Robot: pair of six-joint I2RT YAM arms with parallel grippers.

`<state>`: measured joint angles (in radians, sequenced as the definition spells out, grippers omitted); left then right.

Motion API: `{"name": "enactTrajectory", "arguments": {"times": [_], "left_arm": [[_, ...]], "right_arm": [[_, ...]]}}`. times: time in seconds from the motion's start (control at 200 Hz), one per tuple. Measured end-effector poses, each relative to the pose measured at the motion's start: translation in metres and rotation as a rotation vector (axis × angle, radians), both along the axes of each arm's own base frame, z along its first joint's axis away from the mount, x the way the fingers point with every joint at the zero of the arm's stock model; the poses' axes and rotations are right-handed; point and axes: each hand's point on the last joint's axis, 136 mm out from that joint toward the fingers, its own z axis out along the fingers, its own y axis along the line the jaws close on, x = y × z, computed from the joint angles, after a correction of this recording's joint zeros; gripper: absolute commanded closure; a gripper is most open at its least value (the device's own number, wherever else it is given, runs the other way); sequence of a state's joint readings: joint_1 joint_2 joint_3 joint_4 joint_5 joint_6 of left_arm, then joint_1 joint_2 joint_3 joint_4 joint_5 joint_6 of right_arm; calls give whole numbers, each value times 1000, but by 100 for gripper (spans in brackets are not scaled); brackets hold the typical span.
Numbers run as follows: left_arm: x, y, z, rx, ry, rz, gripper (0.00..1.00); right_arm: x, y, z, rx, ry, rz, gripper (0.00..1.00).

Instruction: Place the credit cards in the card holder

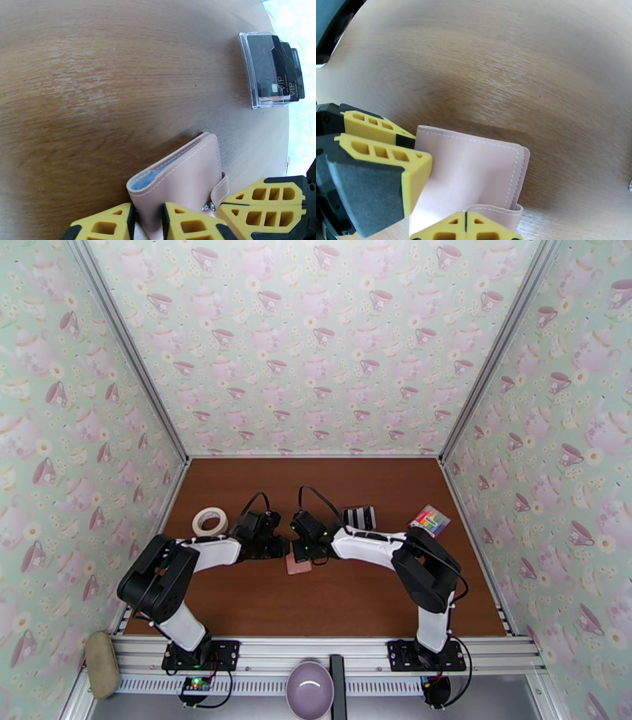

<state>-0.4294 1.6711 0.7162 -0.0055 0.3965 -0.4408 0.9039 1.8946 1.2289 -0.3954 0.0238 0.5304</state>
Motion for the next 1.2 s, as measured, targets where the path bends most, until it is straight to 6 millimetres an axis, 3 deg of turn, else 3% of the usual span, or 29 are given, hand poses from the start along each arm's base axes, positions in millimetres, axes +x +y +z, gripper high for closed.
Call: {"name": "enactTrajectory", "arguments": {"times": [1.202], "left_arm": [[0, 0, 0, 0, 0, 0, 74]], "right_arm": [[0, 9, -6, 17, 36, -5, 100]]}}
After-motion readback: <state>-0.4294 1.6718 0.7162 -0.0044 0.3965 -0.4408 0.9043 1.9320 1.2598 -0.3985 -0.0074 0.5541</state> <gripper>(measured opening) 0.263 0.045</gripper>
